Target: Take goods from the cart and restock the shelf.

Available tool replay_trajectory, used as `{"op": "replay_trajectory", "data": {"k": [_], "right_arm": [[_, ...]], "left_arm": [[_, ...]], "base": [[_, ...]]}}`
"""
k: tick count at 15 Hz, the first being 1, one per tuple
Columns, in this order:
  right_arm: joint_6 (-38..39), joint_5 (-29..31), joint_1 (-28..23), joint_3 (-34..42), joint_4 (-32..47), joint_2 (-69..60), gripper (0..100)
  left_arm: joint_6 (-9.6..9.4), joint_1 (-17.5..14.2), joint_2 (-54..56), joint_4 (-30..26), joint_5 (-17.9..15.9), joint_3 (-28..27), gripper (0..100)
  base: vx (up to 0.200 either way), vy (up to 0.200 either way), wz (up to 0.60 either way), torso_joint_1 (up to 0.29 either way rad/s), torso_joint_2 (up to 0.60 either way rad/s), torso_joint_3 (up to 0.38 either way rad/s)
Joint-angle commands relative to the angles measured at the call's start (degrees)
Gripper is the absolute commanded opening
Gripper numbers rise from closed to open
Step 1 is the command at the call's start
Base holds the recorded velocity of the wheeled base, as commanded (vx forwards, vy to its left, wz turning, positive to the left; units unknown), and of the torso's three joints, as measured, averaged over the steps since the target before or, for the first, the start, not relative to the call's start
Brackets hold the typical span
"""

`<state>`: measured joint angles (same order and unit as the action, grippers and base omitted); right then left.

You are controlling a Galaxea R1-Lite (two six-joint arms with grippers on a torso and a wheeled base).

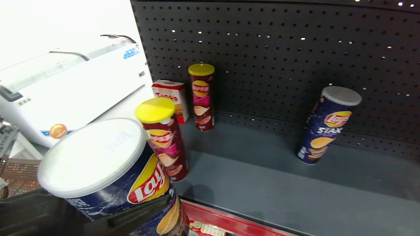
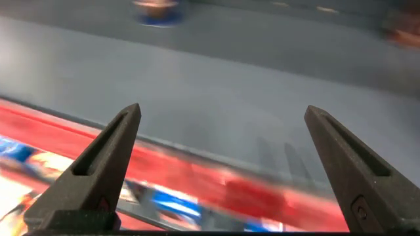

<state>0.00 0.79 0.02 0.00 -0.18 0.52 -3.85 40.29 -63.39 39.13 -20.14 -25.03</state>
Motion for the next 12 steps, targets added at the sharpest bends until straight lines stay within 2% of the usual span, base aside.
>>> {"op": "replay_trajectory", "data": {"k": [1,4,12], "right_arm": [[0.00,0.00,-0.02,0.00,0.01,0.09,100],[0.00,0.00,-0.02,0.00,0.01,0.00,100],[0.00,-0.09,-0.02,0.00,0.01,0.09,100]], "left_arm": [[-0.01,-0.04,-0.24,-0.02,0.01,-0.02,0],[0.07,-0.12,-0.24,-0.02,0.01,-0.02,0],[0.69,-1.35,0.02,0.07,-0.08,1.12,0]], "base": [[0.000,0.000,-0.60,0.002,0.00,0.007],[0.000,0.000,-0.60,0.005,0.00,0.005],[0.000,0.000,0.00,0.000,0.00,0.000]]}}
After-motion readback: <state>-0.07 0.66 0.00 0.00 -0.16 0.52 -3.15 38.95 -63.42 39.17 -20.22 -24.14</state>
